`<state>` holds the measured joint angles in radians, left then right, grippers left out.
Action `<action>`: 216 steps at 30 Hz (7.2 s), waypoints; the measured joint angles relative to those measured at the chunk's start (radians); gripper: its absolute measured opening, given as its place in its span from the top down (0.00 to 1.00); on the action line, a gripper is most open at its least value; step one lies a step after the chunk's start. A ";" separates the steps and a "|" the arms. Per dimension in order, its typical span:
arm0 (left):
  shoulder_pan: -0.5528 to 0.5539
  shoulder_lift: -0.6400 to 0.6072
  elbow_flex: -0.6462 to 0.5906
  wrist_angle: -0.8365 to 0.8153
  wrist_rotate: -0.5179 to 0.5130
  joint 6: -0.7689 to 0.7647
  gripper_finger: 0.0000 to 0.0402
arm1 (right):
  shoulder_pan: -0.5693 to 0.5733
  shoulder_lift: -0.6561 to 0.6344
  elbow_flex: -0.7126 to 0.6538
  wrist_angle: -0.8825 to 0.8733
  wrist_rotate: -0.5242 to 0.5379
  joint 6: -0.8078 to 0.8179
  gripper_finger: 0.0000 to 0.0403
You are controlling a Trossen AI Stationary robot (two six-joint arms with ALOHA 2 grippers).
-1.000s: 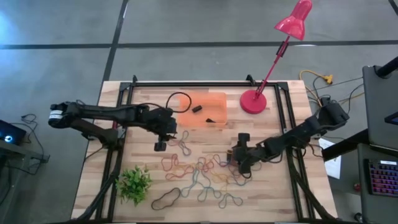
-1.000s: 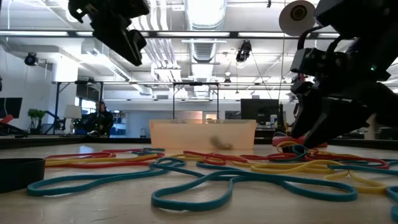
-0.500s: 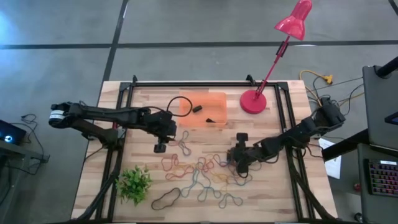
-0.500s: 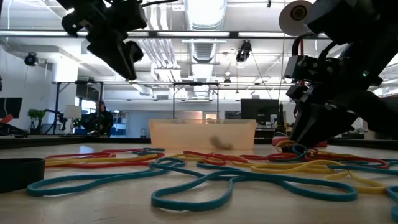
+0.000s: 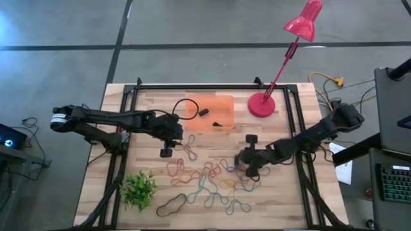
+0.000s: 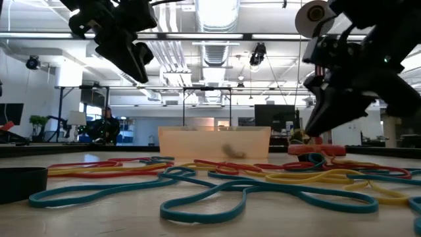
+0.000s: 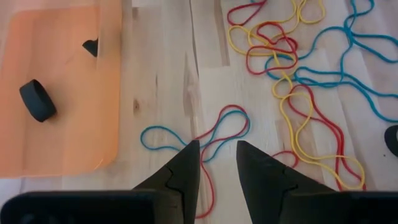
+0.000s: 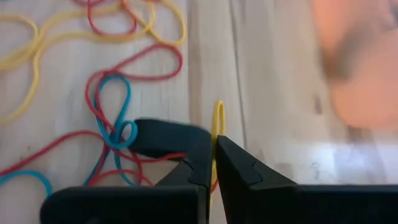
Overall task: Pick and place rubber bands into bin
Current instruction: Put the yellow rubber band into the orange bin, then put the blue rubber band into the orange bin
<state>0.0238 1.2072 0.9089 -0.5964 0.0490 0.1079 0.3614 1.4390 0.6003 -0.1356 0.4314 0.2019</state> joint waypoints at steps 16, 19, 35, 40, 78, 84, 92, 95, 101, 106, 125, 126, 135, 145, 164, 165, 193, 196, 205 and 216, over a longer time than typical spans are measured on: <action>0.000 0.000 0.000 0.049 0.000 0.000 0.78 | 0.000 -0.308 0.000 0.074 0.145 -0.244 0.98; -0.001 0.000 0.000 0.061 0.000 0.000 0.78 | 0.000 -0.359 0.000 0.132 0.152 -0.330 0.98; 0.000 0.000 -0.002 0.133 0.000 0.003 0.78 | -0.272 -0.363 0.001 0.436 0.086 -0.626 0.98; 0.000 0.000 -0.048 0.232 0.001 0.003 0.78 | -0.405 -0.259 0.001 0.564 -0.006 -0.594 0.98; -0.001 0.071 -0.222 0.443 0.023 0.056 0.78 | -0.599 -0.011 0.001 0.506 -0.702 -0.394 0.55; 0.000 0.171 -0.224 0.337 -0.031 0.055 0.78 | -0.511 -0.088 0.000 0.344 -0.702 -0.364 0.57; 0.000 0.270 -0.217 0.366 -0.097 0.055 0.78 | -0.389 -0.187 -0.003 0.302 -0.694 -0.297 0.60; 0.000 0.285 -0.211 0.382 -0.108 0.055 0.78 | -0.352 -0.210 -0.004 0.300 -0.694 -0.279 0.60; 0.010 0.291 -0.194 0.458 -0.108 -0.066 0.78 | -0.298 -0.227 -0.008 0.293 -0.654 -0.237 0.63; 0.014 0.320 -0.167 0.451 -0.108 -0.186 0.78 | -0.259 -0.227 -0.012 0.267 -0.598 -0.233 0.64; 0.014 0.412 -0.149 0.455 -0.179 -0.311 0.81 | -0.217 -0.227 -0.029 0.264 -0.586 -0.201 0.67; 0.014 0.412 -0.149 0.451 -0.179 -0.312 0.83 | -0.217 -0.227 -0.030 0.264 -0.586 -0.200 0.68; 0.014 0.412 -0.150 0.431 -0.143 -0.311 0.99 | -0.217 -0.227 -0.032 0.266 -0.586 -0.179 0.70; 0.011 0.352 -0.135 0.429 -0.144 -0.285 1.00 | -0.217 -0.227 -0.032 0.266 -0.587 -0.175 0.73; -0.003 0.258 -0.118 0.359 -0.136 -0.232 0.96 | -0.217 -0.226 -0.032 0.270 -0.587 -0.178 0.77; -0.003 0.278 -0.118 0.361 -0.136 -0.233 0.95 | -0.217 -0.226 -0.032 0.272 -0.587 -0.178 0.77; 0.003 0.378 -0.128 0.380 -0.160 -0.282 0.69 | -0.217 -0.226 -0.032 0.273 -0.587 -0.178 0.79; 0.003 0.378 -0.130 0.383 -0.159 -0.285 0.69 | -0.217 -0.226 -0.032 0.274 -0.587 -0.177 0.79; 0.003 0.436 -0.128 0.434 -0.138 -0.290 0.69 | -0.216 -0.226 -0.034 0.274 -0.587 -0.174 0.81; 0.008 0.452 -0.122 0.440 -0.133 -0.286 0.74 | -0.215 -0.225 -0.043 0.275 -0.587 -0.171 0.80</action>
<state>0.0319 1.6592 0.7868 -0.1565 -0.0836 -0.1780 0.1463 1.2137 0.5575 0.1390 -0.1551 0.0307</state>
